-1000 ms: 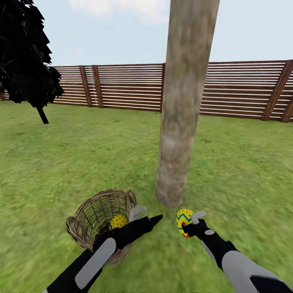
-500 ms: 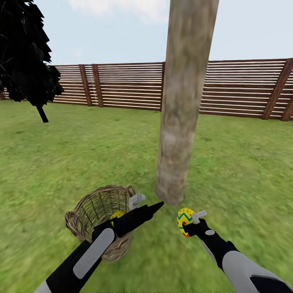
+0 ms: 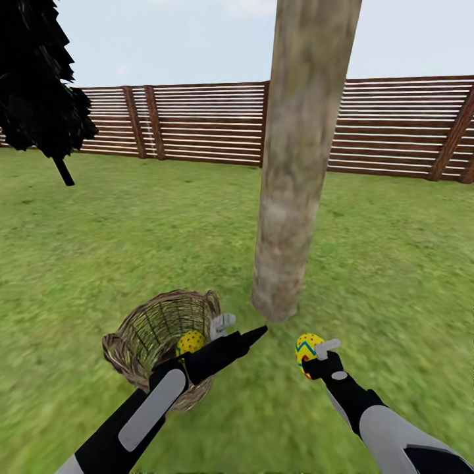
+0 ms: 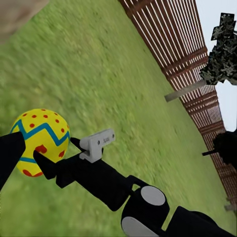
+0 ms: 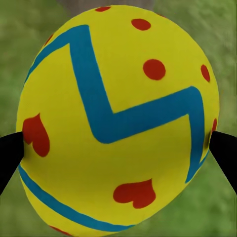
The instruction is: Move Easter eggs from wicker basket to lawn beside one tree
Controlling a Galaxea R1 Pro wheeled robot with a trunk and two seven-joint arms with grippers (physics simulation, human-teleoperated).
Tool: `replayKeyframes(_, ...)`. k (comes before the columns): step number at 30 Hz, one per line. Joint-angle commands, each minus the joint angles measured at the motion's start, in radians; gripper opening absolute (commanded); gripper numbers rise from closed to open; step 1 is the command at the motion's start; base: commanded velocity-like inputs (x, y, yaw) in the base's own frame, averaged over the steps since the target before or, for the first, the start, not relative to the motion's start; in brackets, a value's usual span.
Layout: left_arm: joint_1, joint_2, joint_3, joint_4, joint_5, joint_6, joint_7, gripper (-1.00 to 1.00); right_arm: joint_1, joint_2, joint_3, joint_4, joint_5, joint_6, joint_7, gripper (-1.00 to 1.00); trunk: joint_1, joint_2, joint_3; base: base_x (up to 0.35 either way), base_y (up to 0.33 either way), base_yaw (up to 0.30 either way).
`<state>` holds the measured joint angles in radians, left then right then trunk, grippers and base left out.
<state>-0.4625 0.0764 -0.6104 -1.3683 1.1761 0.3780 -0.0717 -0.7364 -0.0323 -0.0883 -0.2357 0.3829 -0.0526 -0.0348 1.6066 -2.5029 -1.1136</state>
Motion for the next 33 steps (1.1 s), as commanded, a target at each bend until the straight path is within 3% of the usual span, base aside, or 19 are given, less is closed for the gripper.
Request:
replayKeyframes(1,-0.001,0.0,-0.001,0.0,0.007,0.002,0.0,1.0,-0.001,0.0,-0.008,0.001,0.011,-0.005,-0.002,-1.0,0.0,-0.001,-0.005,0.0,0.0,0.0)
replayKeyframes(12,-0.001,0.0,0.0,0.001,0.007,0.001,-0.003,1.0,0.0,0.002,-0.008,0.003,0.011,-0.006,-0.006,-1.0,0.004,-0.003,-0.04,0.0,0.0,0.222)
replayKeyframes(26,-0.001,0.0,-0.001,0.004,0.007,-0.003,-0.019,1.0,0.0,0.0,-0.01,0.004,0.011,-0.012,-0.005,-1.0,0.004,-0.003,-0.04,0.157,0.0,0.006)
replayKeyframes(33,-0.001,0.0,-0.002,0.004,0.007,-0.002,-0.028,1.0,0.0,0.0,-0.01,0.005,0.011,-0.012,-0.005,-1.0,0.007,-0.004,-0.067,0.001,0.0,0.0)
